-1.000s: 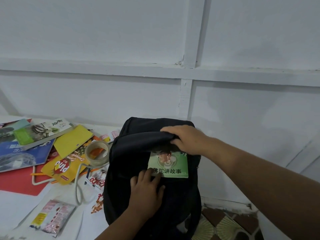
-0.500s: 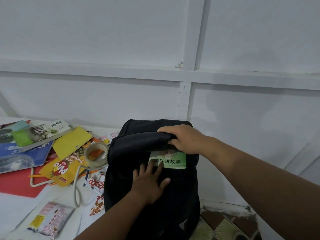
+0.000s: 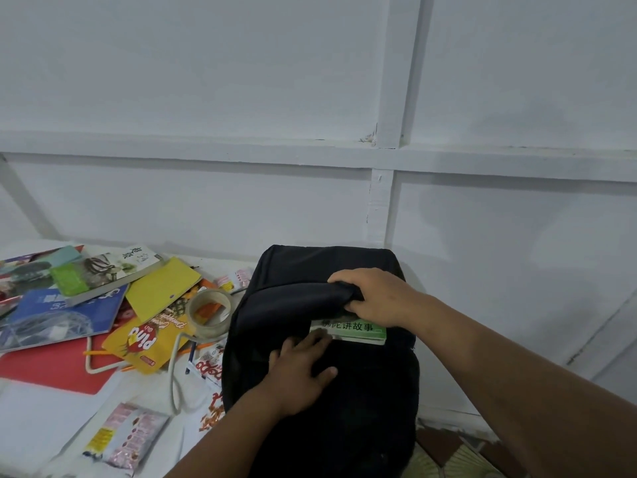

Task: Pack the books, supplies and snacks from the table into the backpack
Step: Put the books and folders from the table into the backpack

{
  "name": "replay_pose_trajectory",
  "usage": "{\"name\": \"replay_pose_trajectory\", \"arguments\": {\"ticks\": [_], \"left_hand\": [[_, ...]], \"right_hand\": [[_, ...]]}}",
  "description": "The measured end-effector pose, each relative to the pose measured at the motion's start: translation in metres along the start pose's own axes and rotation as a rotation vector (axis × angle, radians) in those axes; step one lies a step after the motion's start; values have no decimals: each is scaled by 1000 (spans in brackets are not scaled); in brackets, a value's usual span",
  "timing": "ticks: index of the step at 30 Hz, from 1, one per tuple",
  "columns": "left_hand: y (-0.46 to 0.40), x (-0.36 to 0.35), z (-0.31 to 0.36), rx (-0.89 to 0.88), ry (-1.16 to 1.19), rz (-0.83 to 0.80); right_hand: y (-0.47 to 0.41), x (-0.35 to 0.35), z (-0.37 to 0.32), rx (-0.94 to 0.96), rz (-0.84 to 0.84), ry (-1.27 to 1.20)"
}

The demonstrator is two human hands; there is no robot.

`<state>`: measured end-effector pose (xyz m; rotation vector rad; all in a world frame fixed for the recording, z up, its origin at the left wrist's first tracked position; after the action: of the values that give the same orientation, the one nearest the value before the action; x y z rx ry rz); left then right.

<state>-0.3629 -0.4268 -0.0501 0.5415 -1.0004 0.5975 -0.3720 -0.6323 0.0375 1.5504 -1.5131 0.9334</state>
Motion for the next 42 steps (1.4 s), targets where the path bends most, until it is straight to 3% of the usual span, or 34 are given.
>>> {"name": "replay_pose_trajectory", "arguments": {"ticks": [3,5,9,12,14,19,25,29,34,37,42], "left_hand": [[35,15,-9,-96,274,172],[58,28,-22,-80,321,338],[87,66,-65,41,375,685],[93,92,-118,179,387,827],[88,102,-158,270,400,830],[62,109,-241,585,585,638],[24,113,-309,741,293,498],[13,117,-321,718,302,421],[26,113,-329,622,527,610],[38,111,-326,586,598,660],[51,115,-312,515,932,735]], "right_hand": [[-1,-24,-10,-51,-127,146],[-4,-46,-21,-73,-222,267],[-20,-82,-54,-41,-252,301],[-34,-105,-67,-48,-296,328],[-39,-114,-69,-69,-311,354],[-48,-115,-65,-138,-277,242],[-47,-121,-64,-193,-201,225],[-42,-125,-65,-204,-162,240],[-40,-129,-67,-225,-147,274],[-37,-131,-68,-233,-124,268],[-33,-135,-67,-242,-110,261]]}}
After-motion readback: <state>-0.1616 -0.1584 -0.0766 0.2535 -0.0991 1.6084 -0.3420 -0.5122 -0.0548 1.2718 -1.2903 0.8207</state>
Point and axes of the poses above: each hand's wrist, its own y-axis away from the middle knuckle, its own x-axis out of the back of the hand, z = x × y, the point moved 1 cm from there along -y, towards the middle knuckle, and after that the axes turned 3 degrees about -x, right-handed, at the moved point
